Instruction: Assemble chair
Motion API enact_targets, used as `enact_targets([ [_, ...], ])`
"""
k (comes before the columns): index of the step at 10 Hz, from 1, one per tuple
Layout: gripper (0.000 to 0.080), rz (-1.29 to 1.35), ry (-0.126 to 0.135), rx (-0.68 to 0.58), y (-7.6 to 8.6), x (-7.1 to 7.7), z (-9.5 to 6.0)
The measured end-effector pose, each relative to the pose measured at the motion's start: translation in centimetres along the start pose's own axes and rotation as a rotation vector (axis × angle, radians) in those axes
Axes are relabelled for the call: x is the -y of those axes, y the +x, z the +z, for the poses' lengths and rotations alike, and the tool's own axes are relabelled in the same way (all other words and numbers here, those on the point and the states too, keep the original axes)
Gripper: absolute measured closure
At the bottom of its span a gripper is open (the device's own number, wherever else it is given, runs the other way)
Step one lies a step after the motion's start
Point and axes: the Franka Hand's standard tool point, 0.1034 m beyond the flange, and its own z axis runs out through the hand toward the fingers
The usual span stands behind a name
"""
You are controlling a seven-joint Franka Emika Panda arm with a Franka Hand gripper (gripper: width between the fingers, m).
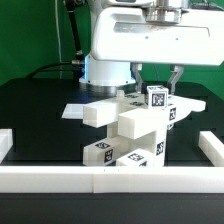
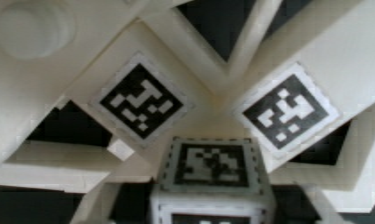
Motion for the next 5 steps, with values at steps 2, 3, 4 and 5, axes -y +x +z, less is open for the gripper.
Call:
enact_targets([
  [2, 0.0517, 0.153, 0.000, 0.000, 0.00, 0.03, 0.00],
  [3, 0.0517, 0.218, 0.000, -0.001, 0.01, 0.02, -0.01],
  [4, 0.0517, 0.328, 0.000, -0.001, 0.01, 0.08, -0.02],
  [5, 0.0517, 0.409, 0.000, -0.001, 0.03, 0.04, -0.02],
])
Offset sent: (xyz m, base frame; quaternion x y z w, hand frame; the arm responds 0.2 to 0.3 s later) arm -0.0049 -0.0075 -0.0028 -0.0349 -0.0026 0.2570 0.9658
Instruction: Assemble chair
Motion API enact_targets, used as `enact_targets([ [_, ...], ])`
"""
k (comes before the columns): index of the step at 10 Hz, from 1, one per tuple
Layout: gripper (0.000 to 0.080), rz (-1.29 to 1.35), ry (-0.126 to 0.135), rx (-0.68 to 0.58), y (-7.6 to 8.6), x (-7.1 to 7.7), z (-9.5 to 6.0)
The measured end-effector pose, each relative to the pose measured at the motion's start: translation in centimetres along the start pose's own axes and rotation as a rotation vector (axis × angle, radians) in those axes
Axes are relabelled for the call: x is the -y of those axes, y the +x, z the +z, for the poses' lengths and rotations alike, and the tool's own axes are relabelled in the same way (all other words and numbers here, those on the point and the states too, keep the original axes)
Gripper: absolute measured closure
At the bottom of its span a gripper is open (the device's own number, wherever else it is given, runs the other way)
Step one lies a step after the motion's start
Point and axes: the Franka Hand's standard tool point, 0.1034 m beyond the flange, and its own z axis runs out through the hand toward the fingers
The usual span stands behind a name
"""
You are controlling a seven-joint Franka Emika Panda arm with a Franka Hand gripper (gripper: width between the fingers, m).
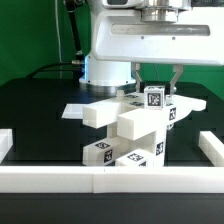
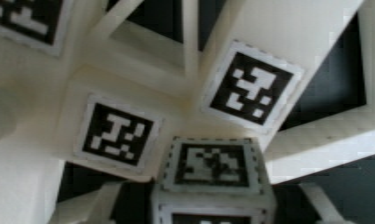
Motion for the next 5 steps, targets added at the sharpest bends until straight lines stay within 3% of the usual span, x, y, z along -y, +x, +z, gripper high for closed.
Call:
enact_targets([
  [5, 0.0515, 0.363, 0.008, 0.003, -0.01, 0.16, -0.04],
])
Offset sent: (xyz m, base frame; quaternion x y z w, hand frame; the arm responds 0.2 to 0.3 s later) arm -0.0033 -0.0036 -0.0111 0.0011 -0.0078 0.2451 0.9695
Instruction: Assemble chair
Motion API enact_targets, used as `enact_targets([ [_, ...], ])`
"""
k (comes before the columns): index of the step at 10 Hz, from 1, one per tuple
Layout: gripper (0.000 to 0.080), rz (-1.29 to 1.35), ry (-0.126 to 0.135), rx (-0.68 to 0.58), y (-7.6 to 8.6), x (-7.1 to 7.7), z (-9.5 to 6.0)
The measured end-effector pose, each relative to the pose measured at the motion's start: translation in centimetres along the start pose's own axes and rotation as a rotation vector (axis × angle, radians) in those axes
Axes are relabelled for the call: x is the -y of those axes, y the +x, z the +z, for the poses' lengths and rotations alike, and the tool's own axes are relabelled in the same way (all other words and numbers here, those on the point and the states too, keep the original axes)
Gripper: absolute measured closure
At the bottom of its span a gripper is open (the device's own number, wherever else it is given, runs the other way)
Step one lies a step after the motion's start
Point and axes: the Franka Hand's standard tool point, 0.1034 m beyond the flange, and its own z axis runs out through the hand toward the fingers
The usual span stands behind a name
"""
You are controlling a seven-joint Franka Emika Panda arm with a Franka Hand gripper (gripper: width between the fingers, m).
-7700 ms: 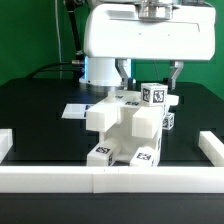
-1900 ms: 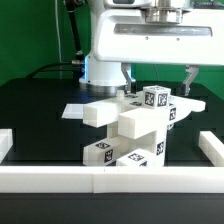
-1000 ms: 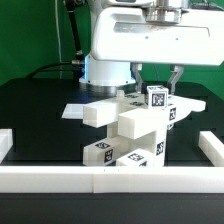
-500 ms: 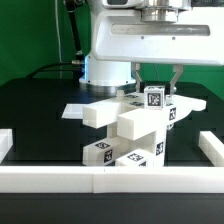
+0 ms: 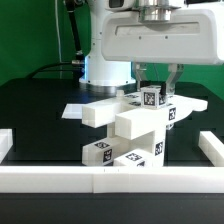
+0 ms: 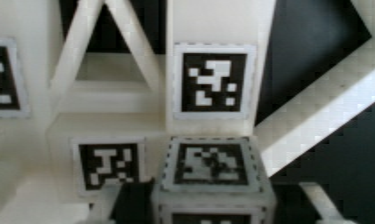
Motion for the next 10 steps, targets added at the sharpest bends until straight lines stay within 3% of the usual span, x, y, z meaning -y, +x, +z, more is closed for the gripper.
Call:
enact_targets([
  [2, 0.0515, 0.127, 0.002, 0.000, -0.27, 0.26, -0.03],
  [3, 0.0443, 0.126, 0.001, 0.000, -0.25, 0.21, 0.01],
  [4, 0.0443, 0.083, -0.004, 0.002, -0.33, 0.20, 0.02],
  [6, 0.0179, 0.000, -0.011, 0.017, -0.35, 0.60, -0.21],
  [10, 0.0151, -0.488, -0.010, 0.020, -0.01, 0.30, -0.07],
])
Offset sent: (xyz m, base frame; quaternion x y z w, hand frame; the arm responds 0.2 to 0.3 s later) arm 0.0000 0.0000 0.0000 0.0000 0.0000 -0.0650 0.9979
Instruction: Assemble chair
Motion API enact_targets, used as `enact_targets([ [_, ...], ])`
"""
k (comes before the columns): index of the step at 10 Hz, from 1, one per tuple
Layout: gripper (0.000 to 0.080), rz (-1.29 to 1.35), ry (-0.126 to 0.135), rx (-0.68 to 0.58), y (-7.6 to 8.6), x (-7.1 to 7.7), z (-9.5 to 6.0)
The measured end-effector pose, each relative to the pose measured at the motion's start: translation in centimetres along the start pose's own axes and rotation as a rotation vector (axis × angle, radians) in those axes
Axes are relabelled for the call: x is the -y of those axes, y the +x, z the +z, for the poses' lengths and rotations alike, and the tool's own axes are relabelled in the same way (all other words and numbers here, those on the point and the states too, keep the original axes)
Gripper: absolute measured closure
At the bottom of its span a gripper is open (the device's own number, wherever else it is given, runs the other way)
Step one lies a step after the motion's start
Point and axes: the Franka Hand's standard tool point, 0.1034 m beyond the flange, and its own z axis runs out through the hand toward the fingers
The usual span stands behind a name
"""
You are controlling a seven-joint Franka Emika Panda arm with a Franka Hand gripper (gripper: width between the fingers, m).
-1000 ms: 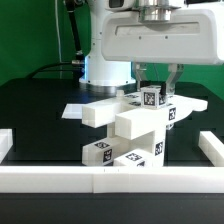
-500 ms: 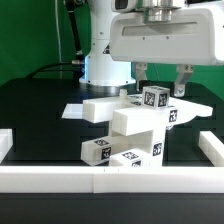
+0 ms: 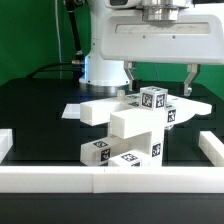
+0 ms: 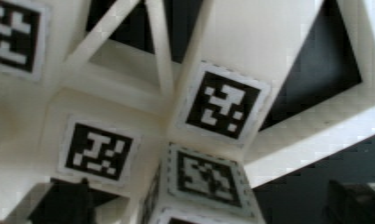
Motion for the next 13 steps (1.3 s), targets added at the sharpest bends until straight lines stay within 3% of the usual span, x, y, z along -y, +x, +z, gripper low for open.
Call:
enact_targets([
  [8, 0.0151, -0.633, -0.024, 0.011, 0.15, -0.78, -0.01],
  [10, 0.0180, -0.644, -0.024, 0.012, 0.19, -0.94, -0.01],
  [11, 0.0360, -0.642, -0.024, 0.012, 0.20, -0.95, -0.01],
  [12, 0.0360, -0.627, -0.025, 0.012, 0.20, -0.96, 0.00],
  [13, 0.0514, -0.612, -0.025, 0.012, 0.19, -0.97, 0.01],
])
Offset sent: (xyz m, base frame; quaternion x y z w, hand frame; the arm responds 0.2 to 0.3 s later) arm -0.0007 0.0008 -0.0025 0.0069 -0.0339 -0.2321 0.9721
